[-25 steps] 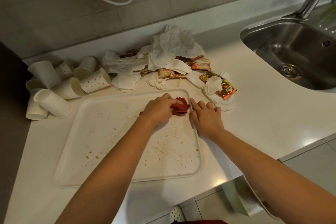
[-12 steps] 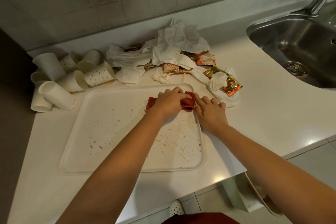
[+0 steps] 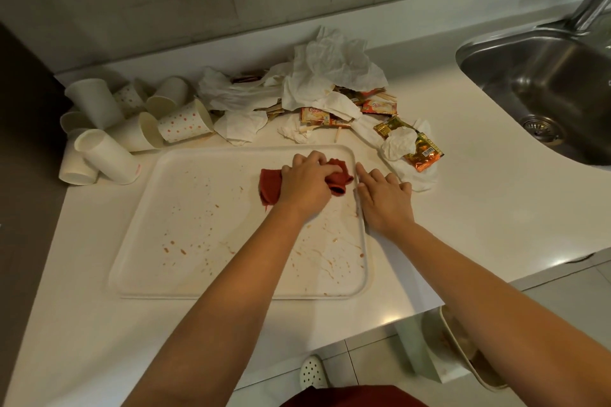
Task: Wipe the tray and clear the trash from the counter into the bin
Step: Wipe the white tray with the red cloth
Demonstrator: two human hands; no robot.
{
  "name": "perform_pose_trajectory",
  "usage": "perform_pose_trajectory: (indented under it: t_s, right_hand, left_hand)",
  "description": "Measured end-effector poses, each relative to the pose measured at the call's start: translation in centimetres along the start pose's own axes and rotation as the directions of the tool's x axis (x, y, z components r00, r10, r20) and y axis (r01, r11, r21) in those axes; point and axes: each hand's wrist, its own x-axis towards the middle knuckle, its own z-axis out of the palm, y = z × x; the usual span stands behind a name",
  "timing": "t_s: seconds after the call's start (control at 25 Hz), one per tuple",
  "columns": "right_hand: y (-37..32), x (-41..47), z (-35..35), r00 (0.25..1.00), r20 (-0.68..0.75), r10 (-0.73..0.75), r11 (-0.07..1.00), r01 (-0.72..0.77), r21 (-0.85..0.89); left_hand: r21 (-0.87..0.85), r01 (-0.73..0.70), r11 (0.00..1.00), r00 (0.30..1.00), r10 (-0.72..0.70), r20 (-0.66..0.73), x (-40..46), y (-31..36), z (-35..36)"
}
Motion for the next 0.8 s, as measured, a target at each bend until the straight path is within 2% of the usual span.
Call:
perform_pose_trajectory:
  t_s: [0.12,0.32,0.44,0.52,0.56,0.68,0.72,0.8]
  right_hand:
    - [0.0,0.2,-0.3,1.000,0.002,-0.001,1.000,0.001,-0.029]
    - [-0.3,0.3,-0.1,1.000,-0.001,-0.010,1.000,0.009,-0.024]
    - [-0.1,0.3,-0.1,1.000,-0.003,-0.012,1.000,0.012,0.012]
    - [0.2,0.4,0.0,1.000,0.010,-0.004,0.999,0.004,0.039]
    - [0.3,0.5,-0.1,1.000,0.017,0.000,0.999,-0.001,0.050]
    - [0.2,0.6,-0.2,1.000,0.017,-0.010,0.998,0.009,0.064]
    - [0.1,0.5,-0.2,1.000,0.017,-0.012,0.998,0.010,0.068]
    - [0.0,0.5,-0.2,1.000,0.017,-0.008,0.998,0.007,0.059]
  left_hand:
    - [-0.007,-0.091,0.996,0.996,0.091,0.016,-1.5,0.9,0.7]
    - [-0.057,-0.119,0.991,0.991,0.122,0.048,-6.0,0.9,0.7]
    - [-0.125,-0.135,0.983,0.970,0.157,0.186,-8.6,1.1,0.2]
    - [-0.206,-0.078,0.975,0.956,0.132,0.263,-9.2,0.5,-0.3]
    - [-0.245,-0.021,0.969,0.969,0.080,0.234,-8.9,0.2,-0.6]
    - [-0.313,0.118,0.943,0.992,-0.125,-0.005,-7.3,-0.2,-0.7]
    - [-0.308,0.135,0.942,0.987,-0.154,-0.039,-6.9,0.1,-0.4]
    - [-0.186,0.136,0.973,0.988,-0.148,-0.049,-6.8,1.0,0.7]
